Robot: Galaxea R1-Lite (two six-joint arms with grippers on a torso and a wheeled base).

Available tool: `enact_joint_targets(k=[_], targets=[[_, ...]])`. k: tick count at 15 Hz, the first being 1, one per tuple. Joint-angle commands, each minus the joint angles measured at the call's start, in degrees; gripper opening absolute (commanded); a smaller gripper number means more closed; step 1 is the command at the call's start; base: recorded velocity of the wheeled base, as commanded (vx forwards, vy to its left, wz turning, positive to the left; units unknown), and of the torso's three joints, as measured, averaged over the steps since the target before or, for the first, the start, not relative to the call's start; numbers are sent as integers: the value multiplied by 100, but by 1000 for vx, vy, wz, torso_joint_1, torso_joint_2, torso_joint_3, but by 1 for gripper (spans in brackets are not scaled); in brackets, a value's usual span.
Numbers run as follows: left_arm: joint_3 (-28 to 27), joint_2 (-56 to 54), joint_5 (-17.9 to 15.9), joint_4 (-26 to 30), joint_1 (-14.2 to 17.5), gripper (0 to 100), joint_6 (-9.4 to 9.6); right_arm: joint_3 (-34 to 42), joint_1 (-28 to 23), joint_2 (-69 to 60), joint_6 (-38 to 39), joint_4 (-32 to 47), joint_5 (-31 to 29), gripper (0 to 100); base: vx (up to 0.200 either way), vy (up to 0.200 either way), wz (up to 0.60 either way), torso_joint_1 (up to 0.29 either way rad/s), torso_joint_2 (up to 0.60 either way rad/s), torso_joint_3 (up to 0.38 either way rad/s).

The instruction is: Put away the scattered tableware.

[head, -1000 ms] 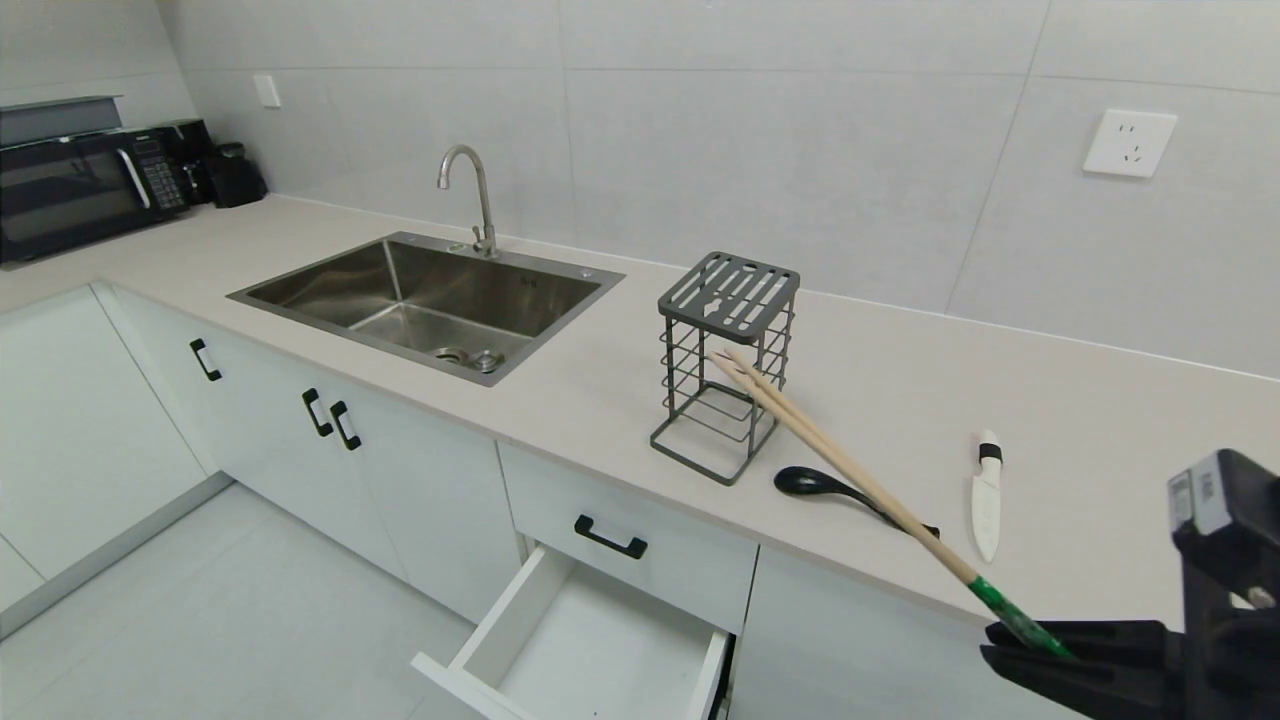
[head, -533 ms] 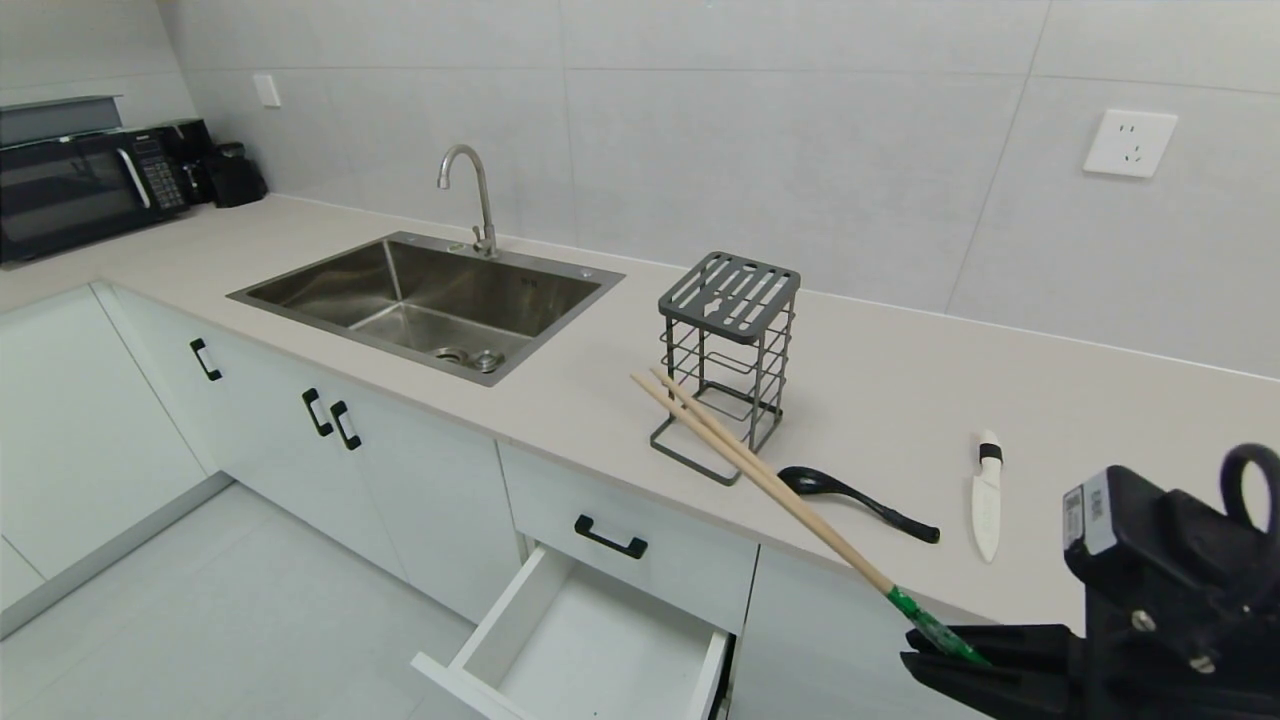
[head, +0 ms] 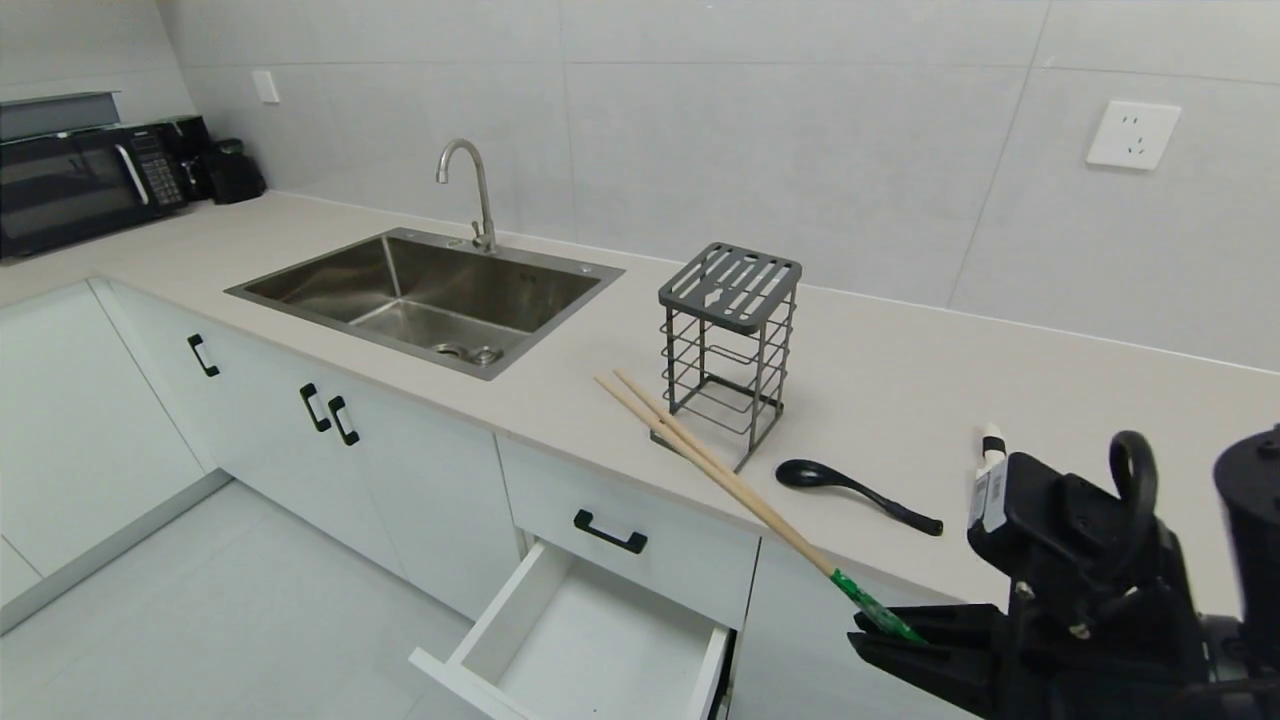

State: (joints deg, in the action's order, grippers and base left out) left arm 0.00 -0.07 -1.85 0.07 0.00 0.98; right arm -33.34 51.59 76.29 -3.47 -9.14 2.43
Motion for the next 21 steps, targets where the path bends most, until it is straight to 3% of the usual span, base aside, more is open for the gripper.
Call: enact_joint_targets(k=[1, 3, 8, 10, 17, 21], targets=[[0, 7, 1, 1, 0, 100, -1, -6, 176, 211, -171, -9, 4, 0, 0, 0, 0, -227, 456, 222], [0, 7, 1, 1, 0, 100, -1, -67, 185, 378, -698, -26, 4, 0, 0, 0, 0, -137, 276, 137], [0, 7, 1, 1, 0, 100, -1, -551, 352, 940, -760, -105, -49, 0, 0, 0, -120, -169, 337, 157], [0, 7, 1, 1, 0, 100, -1, -955, 466, 1354, -760, -96, -49, 0, 0, 0, -600, -149, 283, 129], [0, 7, 1, 1, 0, 100, -1, -2546, 615, 2637, -778, -88, -5, 0, 0, 0, 0, -69, 139, 69], [0, 7, 1, 1, 0, 100, -1, -3020, 633, 3050, -857, -79, 12, 0, 0, 0, 0, 0, 0, 0]])
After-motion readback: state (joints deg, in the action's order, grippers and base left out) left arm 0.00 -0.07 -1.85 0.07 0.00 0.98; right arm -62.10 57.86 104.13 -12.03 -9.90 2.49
